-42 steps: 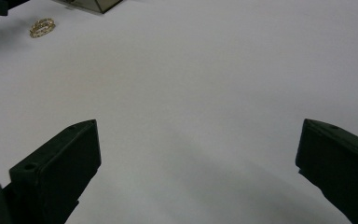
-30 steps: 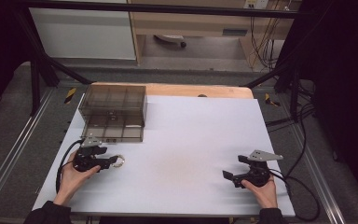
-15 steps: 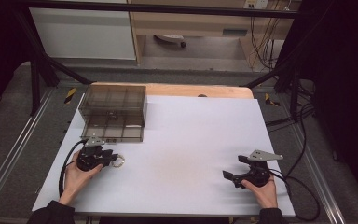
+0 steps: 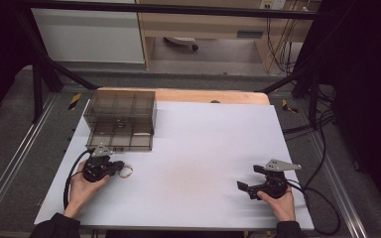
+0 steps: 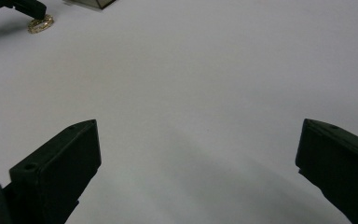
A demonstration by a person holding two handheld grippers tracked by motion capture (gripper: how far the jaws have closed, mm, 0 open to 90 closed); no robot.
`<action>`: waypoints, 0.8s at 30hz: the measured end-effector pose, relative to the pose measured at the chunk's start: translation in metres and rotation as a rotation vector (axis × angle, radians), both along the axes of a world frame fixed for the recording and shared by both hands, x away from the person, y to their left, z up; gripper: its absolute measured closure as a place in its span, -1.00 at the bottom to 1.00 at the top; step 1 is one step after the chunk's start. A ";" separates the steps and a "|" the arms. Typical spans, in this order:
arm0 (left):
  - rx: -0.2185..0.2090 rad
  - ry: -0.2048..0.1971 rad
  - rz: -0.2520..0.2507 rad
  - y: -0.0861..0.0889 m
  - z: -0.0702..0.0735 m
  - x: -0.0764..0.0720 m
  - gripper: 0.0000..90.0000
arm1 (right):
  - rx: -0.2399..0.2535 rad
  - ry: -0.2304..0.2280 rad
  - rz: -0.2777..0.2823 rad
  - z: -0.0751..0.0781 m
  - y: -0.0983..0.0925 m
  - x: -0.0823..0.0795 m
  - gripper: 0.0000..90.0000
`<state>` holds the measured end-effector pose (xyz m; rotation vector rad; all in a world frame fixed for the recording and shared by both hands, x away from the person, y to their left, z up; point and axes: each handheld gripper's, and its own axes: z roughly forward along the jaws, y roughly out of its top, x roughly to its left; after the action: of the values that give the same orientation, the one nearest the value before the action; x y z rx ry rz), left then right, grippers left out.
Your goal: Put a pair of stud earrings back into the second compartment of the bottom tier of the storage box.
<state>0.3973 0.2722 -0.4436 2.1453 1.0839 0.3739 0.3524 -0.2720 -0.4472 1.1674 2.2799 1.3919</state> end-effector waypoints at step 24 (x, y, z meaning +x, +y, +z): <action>-0.053 -0.020 0.014 0.004 0.020 -0.010 0.92 | 0.004 0.002 -0.001 0.001 0.000 -0.001 -0.99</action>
<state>0.3869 0.2762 -0.4241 2.0839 1.0859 0.3684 0.3518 -0.2725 -0.4464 1.1710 2.2787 1.3967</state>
